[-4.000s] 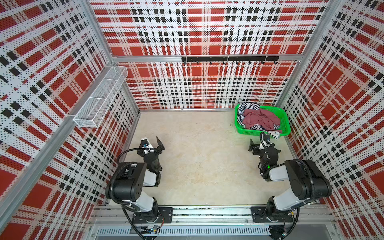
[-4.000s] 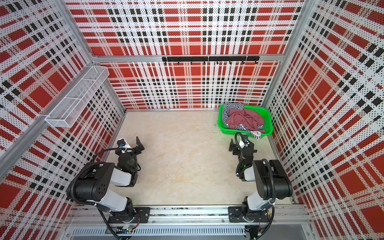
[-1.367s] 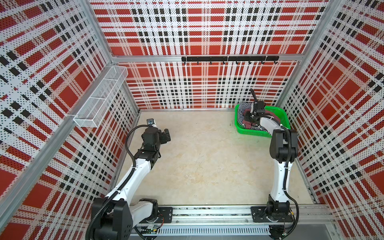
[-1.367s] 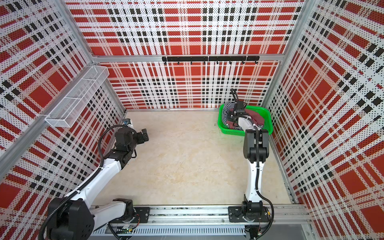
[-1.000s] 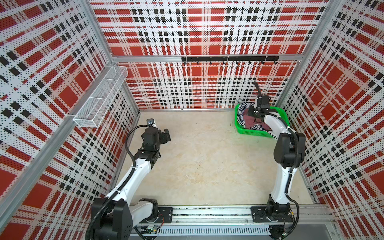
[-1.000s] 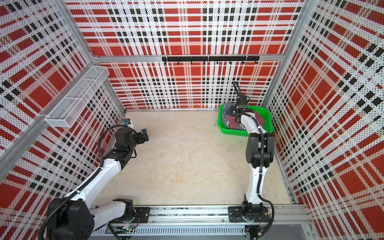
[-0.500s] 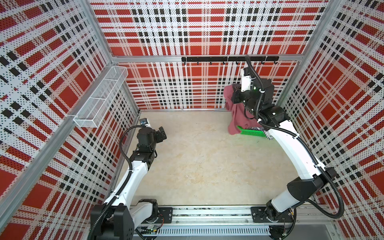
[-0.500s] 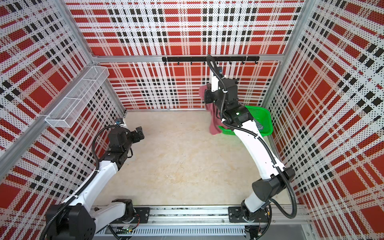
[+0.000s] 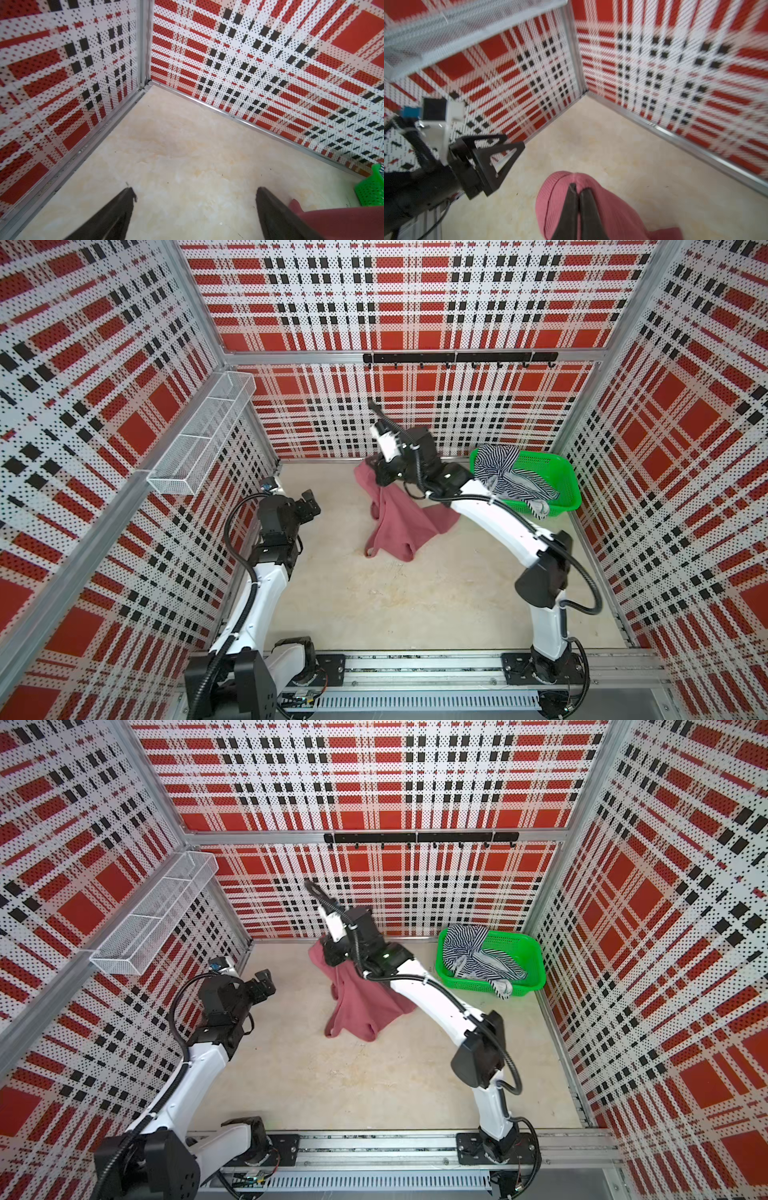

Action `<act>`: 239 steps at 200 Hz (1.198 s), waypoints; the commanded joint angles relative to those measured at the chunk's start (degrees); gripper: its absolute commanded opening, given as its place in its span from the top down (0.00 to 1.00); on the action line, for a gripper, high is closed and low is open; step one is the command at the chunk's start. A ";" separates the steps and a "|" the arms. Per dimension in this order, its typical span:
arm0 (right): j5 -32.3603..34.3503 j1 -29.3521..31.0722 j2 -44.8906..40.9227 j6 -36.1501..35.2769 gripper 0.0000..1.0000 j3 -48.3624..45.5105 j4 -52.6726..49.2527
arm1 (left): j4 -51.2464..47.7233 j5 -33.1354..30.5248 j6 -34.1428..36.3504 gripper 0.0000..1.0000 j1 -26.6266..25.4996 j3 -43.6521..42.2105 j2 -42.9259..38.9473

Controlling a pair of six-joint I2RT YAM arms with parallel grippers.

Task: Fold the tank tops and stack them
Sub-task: 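Grasp the pink tank top with the right gripper and lift it out, then drop the pink tank top onto the table beside the basket, then grasp the tank top edges with the left and right grippers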

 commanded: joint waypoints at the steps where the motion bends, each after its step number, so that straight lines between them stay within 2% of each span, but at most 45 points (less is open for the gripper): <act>1: -4.42 1.24 3.37 3.29 0.78 3.03 1.31 | 1.29 1.32 -1.09 0.06 1.95 -0.44 -2.08; 9: -2.74 1.20 3.68 2.93 0.51 2.91 1.45 | 0.71 0.87 -1.12 0.06 1.92 -0.31 -1.95; 19: 1.18 1.01 3.46 1.54 0.27 2.60 0.58 | -0.46 0.04 -1.43 0.06 1.31 0.14 -1.58; 25: 3.38 0.54 3.06 0.81 0.19 2.15 -0.23 | -1.36 -0.91 -1.53 0.06 0.39 0.37 -1.34; 38: 6.66 -1.59 0.94 0.59 0.12 -1.10 -1.32 | -3.92 -2.25 -2.63 0.07 -2.42 0.02 -1.24; 71: 7.66 -12.53 -10.99 6.60 0.12 -24.25 1.94 | -6.66 -1.44 -13.65 0.06 -10.45 -9.77 -5.50; 90: 8.85 -18.21 -16.92 8.23 0.15 -35.90 2.16 | -7.73 -1.39 -20.80 0.12 -16.57 -15.69 -8.79; 109: 10.91 -21.12 -20.38 7.82 0.19 -42.70 0.47 | -8.38 -2.03 -27.32 0.20 -23.37 -19.54 -10.56; 134: 11.59 -23.04 -21.27 7.62 0.27 -46.95 -0.57 | -2.37 -3.00 -32.58 0.24 -29.00 -22.97 -8.23; 166: 14.25 -24.26 -18.96 8.51 0.42 -49.06 2.33 | 6.61 -2.80 -32.85 0.23 -29.63 -22.20 1.55; 185: 14.51 -24.92 -16.19 9.95 0.53 -49.57 5.60 | 12.74 -2.62 -33.20 0.37 -29.64 -22.21 7.00; 197: 14.44 -24.99 -14.13 10.61 0.55 -49.01 6.60 | 16.49 -2.08 -34.28 0.41 -29.70 -22.57 9.67; 208: 14.18 -24.97 -12.39 11.04 0.56 -48.56 7.83 | 19.56 -1.85 -35.52 0.42 -30.24 -23.01 11.46; 222: 14.15 -25.03 -10.45 11.39 0.56 -48.23 10.09 | 19.26 -4.96 -35.06 0.42 -32.11 -22.06 12.99; 239: 16.15 -24.99 -7.38 11.66 0.40 -46.43 10.32 | 18.64 -9.01 -34.72 0.45 -33.71 -20.79 15.11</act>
